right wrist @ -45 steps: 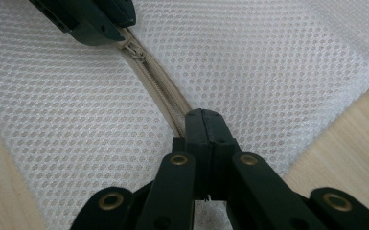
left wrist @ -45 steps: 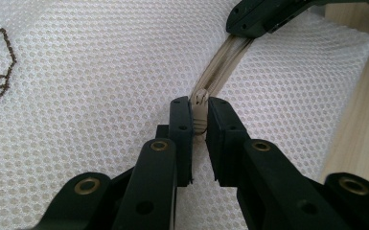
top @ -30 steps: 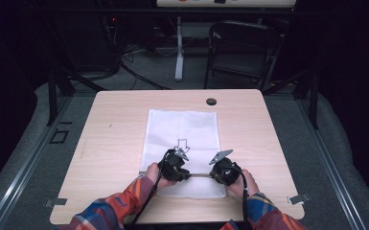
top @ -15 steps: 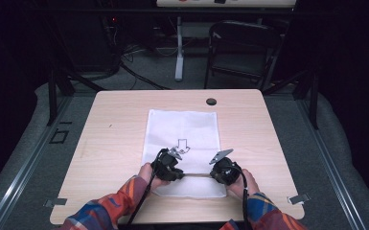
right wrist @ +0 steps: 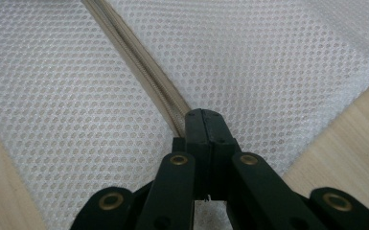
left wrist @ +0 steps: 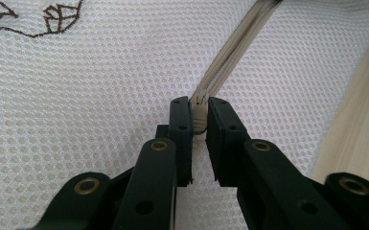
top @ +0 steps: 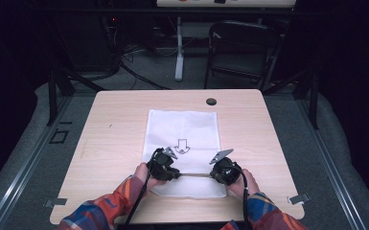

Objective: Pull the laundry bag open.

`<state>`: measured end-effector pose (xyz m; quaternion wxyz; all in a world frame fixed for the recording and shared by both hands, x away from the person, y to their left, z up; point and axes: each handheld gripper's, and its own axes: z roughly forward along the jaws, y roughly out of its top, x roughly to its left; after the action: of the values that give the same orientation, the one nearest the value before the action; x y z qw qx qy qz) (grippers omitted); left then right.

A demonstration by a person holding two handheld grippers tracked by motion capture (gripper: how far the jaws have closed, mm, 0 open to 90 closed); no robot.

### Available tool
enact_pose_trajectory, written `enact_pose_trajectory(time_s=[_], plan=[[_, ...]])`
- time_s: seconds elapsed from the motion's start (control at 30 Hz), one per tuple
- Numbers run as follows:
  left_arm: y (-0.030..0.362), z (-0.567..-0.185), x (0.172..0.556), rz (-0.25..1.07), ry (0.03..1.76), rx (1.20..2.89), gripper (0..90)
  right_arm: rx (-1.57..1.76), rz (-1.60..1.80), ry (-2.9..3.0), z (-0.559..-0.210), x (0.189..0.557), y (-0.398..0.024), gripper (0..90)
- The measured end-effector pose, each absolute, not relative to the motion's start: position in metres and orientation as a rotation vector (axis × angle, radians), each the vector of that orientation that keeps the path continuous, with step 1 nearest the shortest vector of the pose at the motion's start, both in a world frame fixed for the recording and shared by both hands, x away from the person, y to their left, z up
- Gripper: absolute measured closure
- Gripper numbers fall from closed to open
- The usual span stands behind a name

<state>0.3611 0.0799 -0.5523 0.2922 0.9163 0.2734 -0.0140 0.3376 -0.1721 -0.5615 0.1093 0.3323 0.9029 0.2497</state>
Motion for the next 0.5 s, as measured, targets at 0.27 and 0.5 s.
enact_pose_trajectory(time_s=[0.27,0.5], plan=[[0.085,-0.551,0.360,-0.031,0.743,2.442,81.0,0.973,0.735,2.659,-0.561,0.338,-0.172,90.0],[0.094,-0.549,0.360,-0.018,0.755,2.440,81.0,0.974,0.732,2.662,-0.561,0.338,-0.172,90.0]])
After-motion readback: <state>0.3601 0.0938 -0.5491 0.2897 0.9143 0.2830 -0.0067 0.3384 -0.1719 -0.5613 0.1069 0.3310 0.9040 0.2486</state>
